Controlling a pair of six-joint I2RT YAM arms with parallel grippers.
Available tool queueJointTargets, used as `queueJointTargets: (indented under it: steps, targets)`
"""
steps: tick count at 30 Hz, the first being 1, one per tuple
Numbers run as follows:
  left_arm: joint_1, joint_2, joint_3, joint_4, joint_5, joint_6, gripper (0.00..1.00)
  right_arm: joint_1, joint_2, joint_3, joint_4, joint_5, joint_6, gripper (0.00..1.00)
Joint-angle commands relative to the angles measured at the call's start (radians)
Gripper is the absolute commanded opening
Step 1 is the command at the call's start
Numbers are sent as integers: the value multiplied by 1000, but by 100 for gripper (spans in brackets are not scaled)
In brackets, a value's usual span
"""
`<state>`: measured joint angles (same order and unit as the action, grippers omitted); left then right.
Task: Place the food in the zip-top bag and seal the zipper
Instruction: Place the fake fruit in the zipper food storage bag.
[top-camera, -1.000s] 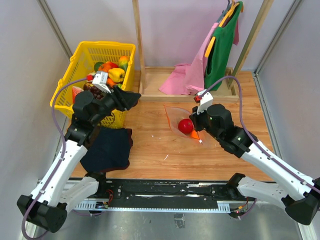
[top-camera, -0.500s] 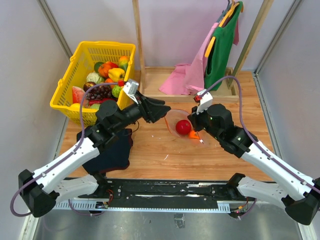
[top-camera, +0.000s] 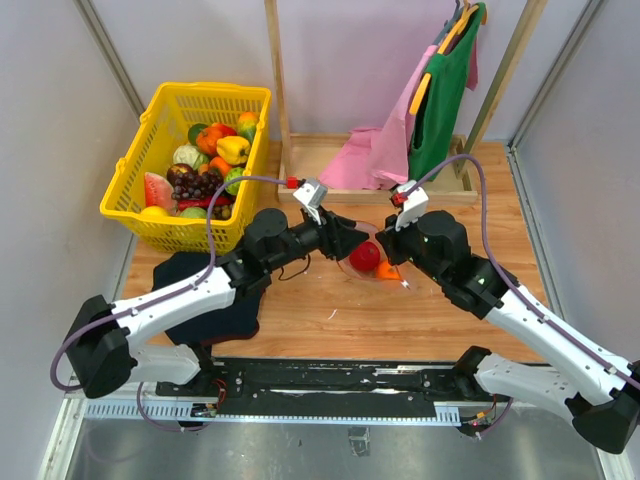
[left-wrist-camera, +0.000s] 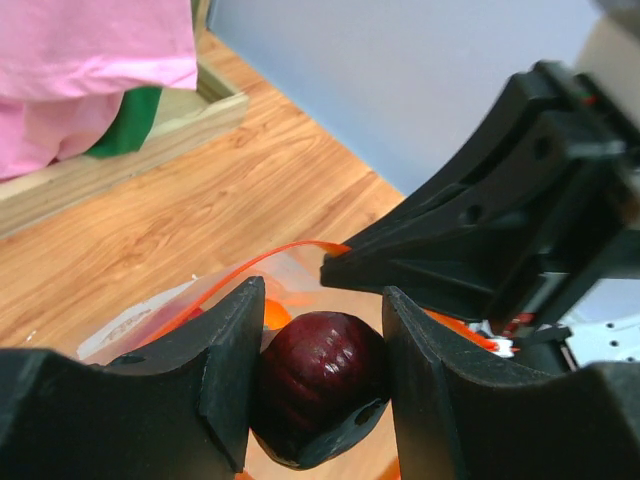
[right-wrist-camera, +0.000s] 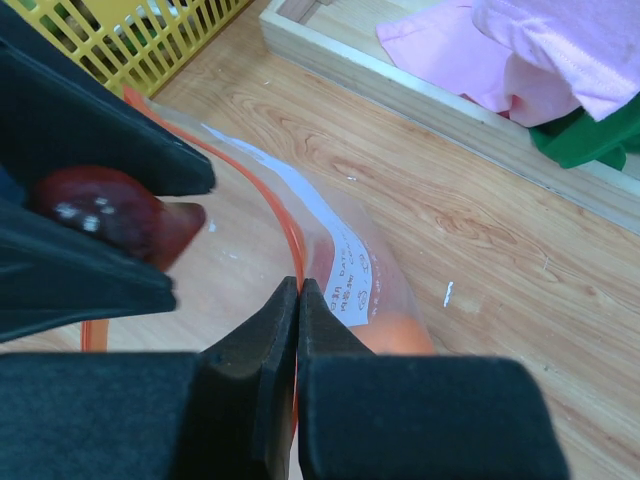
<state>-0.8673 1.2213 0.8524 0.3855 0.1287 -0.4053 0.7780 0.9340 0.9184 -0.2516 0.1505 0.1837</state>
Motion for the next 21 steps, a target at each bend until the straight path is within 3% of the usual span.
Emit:
queueJointTargets:
  steps: [1,6,11,21]
  targets:
    - [-23,50,-8,73,-54,50,13,-24,-13,-9,24,-16,14,1]
    - [-43,96,7,30,-131,94,27,-23,-10,-7,23,-25,16,1]
    - [-53,106,10,-1,-157,129,49,-24,-15,-12,23,-18,14,1]
    - [-59,82,23,-40,-151,135,65,-24,-11,-9,22,-20,16,1]
